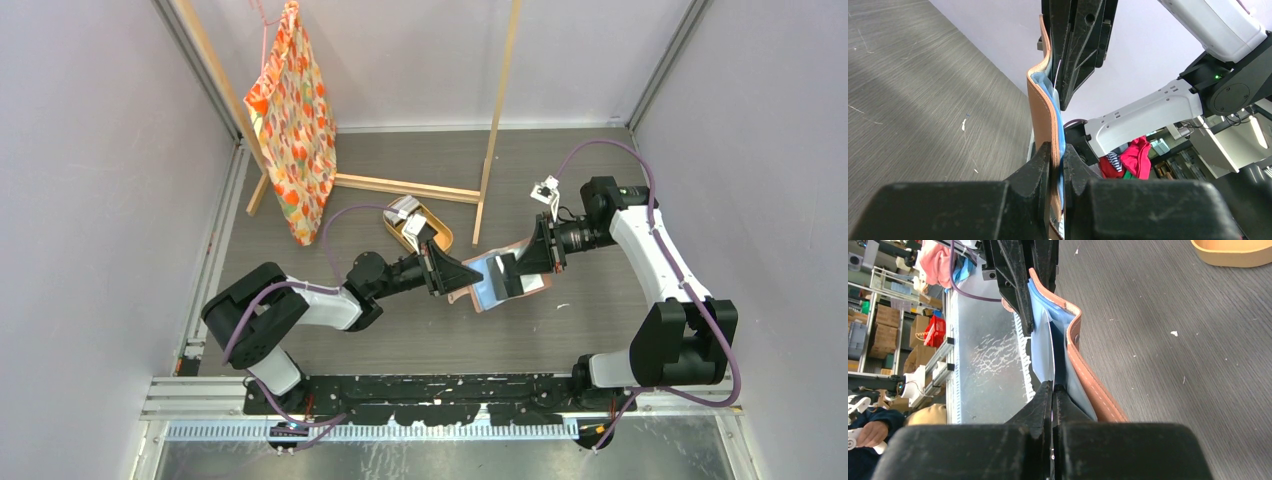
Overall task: Put the credit cards into the card holder
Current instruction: Insert the credit card into the card holder.
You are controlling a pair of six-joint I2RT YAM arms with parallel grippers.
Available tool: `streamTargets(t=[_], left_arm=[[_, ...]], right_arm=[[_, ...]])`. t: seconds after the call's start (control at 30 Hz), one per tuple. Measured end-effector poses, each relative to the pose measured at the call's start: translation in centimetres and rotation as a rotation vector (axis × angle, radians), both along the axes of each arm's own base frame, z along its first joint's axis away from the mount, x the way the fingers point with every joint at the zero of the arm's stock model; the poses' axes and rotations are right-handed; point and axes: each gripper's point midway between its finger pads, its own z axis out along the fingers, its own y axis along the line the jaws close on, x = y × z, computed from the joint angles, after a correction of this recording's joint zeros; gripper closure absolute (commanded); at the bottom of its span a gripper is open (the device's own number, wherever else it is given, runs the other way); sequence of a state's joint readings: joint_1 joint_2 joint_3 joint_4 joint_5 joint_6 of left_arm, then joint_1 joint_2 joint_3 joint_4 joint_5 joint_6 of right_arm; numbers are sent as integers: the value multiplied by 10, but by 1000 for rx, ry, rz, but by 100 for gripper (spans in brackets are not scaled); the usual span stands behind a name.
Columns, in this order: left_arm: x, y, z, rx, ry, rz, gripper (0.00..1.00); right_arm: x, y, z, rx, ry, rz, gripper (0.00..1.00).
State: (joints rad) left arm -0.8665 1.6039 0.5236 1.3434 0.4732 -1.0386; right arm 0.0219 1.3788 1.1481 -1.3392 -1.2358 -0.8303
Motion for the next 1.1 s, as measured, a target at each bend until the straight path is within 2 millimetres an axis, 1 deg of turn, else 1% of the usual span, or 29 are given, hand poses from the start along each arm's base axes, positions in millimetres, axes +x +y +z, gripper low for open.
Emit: streamTargets(t=[0.57,0.93,1.1], left_arm=[[6,-4,8,1,-57,18,97],[8,-7,7,8,-55,18,91],[11,-10,3,20,-44,18,86]], right_arm=[[3,2,4,38,22,-16,99],[2,5,4,37,23,-1,99],[3,7,-2,29,46,9,99]])
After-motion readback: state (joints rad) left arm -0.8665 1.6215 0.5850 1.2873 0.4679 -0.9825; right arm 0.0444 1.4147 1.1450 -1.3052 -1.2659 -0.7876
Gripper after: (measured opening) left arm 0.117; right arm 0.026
